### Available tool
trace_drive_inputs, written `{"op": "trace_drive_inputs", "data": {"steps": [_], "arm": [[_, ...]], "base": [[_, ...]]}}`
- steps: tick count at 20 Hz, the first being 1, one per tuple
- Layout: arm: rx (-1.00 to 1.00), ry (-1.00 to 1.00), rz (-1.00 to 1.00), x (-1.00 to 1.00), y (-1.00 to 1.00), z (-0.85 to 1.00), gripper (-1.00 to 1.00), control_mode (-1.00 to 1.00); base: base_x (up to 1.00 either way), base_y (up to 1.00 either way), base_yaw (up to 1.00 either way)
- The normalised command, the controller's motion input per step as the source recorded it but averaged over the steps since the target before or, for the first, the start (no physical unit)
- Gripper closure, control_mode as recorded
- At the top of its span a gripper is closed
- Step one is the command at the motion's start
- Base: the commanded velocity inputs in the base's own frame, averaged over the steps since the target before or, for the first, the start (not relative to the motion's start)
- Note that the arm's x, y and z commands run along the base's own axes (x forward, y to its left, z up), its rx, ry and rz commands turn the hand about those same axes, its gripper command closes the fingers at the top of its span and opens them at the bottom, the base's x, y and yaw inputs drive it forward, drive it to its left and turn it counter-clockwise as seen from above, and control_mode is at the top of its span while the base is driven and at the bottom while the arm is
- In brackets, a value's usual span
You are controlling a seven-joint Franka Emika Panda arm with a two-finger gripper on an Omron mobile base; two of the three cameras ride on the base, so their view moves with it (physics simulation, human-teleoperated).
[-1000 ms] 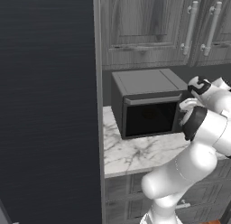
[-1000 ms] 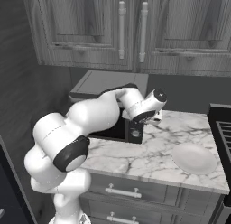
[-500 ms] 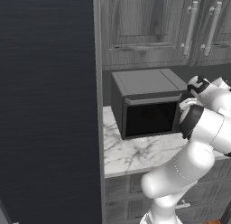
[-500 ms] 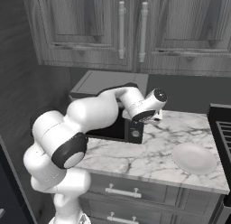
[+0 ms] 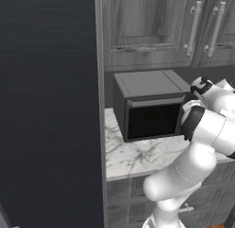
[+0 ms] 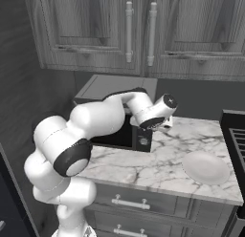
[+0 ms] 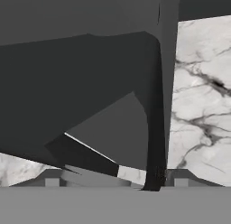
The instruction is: Pick up the bagel from the plate, place it on the toaster oven rack, close the door, and set the timer.
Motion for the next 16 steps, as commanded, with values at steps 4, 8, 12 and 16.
{"op": "trace_drive_inputs", "data": {"steps": [4,8,12,16], "arm": [[0.17,0.00,0.04,0.23,-0.53,0.00,1.00,-1.00],[0.29,0.00,0.08,0.19,-0.64,0.00,1.00,-1.00],[0.38,0.02,0.09,0.22,-0.72,0.00,1.00,-1.00],[0.38,0.04,0.10,0.20,-0.63,0.00,1.00,-1.00]], "base": [[0.00,0.00,0.00],[0.00,0.00,0.00],[0.00,0.00,0.00],[0.00,0.00,0.00]]}}
